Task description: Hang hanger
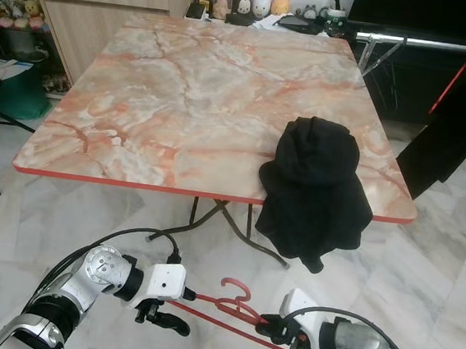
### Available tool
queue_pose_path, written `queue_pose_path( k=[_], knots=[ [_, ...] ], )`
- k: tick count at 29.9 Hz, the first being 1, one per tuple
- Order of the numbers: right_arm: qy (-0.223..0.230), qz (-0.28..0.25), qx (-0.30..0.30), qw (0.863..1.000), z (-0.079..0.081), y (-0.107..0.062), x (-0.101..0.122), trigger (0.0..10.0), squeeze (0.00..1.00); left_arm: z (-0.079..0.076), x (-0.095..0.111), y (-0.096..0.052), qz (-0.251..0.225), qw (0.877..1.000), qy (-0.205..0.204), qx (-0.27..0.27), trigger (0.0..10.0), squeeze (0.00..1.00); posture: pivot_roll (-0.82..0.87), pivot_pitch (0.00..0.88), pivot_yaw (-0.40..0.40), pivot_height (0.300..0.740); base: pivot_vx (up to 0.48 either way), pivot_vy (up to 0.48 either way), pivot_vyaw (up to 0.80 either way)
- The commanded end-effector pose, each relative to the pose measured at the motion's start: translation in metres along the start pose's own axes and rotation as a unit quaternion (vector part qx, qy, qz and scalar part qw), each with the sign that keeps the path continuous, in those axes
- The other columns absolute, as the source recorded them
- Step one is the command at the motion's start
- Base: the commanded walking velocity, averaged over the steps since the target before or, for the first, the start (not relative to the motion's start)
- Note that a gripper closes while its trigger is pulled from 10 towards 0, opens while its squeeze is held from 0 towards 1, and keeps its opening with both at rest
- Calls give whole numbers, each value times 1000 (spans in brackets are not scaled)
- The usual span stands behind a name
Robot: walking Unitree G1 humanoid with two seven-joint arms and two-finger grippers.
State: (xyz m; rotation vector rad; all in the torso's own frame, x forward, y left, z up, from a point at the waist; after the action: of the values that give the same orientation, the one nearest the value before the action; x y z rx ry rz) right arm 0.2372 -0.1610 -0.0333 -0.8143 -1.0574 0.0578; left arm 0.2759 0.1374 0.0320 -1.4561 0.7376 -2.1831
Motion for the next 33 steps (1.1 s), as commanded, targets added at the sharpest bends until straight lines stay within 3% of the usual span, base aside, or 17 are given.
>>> queue_pose_path(
  k=[1, 2, 3, 8, 12, 14, 16, 17, 18, 19, 20, 21, 23, 24, 27, 30, 33],
  knots=[
    [15, 33, -28, 999, -2, -5, -18, 0, 0, -1, -6, -4, 11, 1000, -15, 17, 10000, 1000, 77, 68, -60, 740, 0, 0, 0],
    [19, 44, -50, 998, -5, -5, -23, 0, 0, 0, -8, -5, 19, 999, -20, 32, 10000, 902, 71, 69, -57, 740, 0, 0, 0],
    [37, 48, -71, 996, -5, -5, -29, 0, 0, -1, -13, -6, 28, 998, -33, 56, 10000, 0, 69, 69, -58, 740, 0, 0, 0],
    [120, 41, -183, 975, -14, -5, -43, 0, 0, -11, -28, -4, 44, 989, -94, 109, 10000, 0, 64, 78, -58, 740, 0, 0, 0],
    [230, 1, -300, 926, -25, -11, -53, 0, 0, -28, -49, -1, 88, 968, -167, 166, 10000, 0, 64, 81, -54, 740, 0, 0, 0],
    [244, 0, -316, 917, -27, -13, -55, 0, 0, -29, -52, 0, 96, 964, -174, 178, 10000, 0, 64, 81, -54, 740, 0, 0, 0],
    [299, -27, -356, 885, -27, -13, -59, 0, 0, -47, -68, 3, 128, 932, -255, 224, 10000, 0, 64, 83, -49, 740, 0, 0, 0],
    [339, -45, -378, 860, -26, -13, -62, 510, 0, -61, -80, 5, 161, 904, -306, 253, 10000, 0, 58, 83, -49, 740, 0, 0, 0],
    [339, -45, -378, 860, -26, -13, -62, 510, 0, -61, -80, 5, 161, 904, -306, 253, 10000, 0, 58, 83, -49, 740, 0, 0, 0],
    [358, -51, -389, 847, -26, -13, -64, 510, 0, -66, -84, 5, 175, 892, -322, 266, 10000, 0, 58, 83, -49, 740, 0, 0, 0],
    [386, -57, -400, 829, -24, -12, -67, 4706, 0, -76, -90, 6, 192, 864, -366, 287, 10000, 0, 59, 82, -45, 740, 0, 0, 0],
    [397, -58, -394, 827, -21, -9, -69, 5216, 0, -84, -95, 7, 205, 839, -402, 304, 10000, 0, 59, 81, -43, 740, 0, 0, 0],
    [399, -50, -389, 829, -16, -6, -71, 6118, 0, -91, -98, 7, 213, 814, -432, 326, 10000, 0, 59, 80, -42, 740, 0, 0, 0],
    [408, -39, -386, 826, -9, -2, -77, 10000, 0, -101, -103, 7, 234, 782, -465, 343, 10000, 0, 58, 78, -42, 740, 0, 0, 0],
    [418, -15, -386, 822, 1, -1, -90, 10000, 0, -114, -106, 10, 259, 762, -483, 345, 10000, 0, 57, 71, -38, 740, 0, 0, 0],
    [455, 6, -402, 795, 9, -5, -107, 10000, 0, -129, -107, 14, 277, 742, -506, 341, 10000, 0, 55, 64, -31, 740, 0, 0, 0],
    [465, 18, -401, 789, 15, -7, -115, 10000, 0, -136, -108, 15, 290, 729, -517, 341, 10000, 0, 54, 59, -28, 740, 0, 0, 0]
  ],
)
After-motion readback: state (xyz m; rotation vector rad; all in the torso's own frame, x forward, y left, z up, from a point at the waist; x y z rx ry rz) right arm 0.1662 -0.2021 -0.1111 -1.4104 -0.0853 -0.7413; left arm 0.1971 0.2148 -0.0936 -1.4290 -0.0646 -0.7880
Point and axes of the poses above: a point about 5 cm out from each wrist's last joint towards the gripper, its own y axis pointing out of the wrist towards the gripper, its own x axis along the axis of the wrist's last joint, z = x × y, the point moved 2 cm from there along y, pointing out of the wrist towards the gripper, and after that the axes turned 13 degrees about y, right-handed, at the moved point
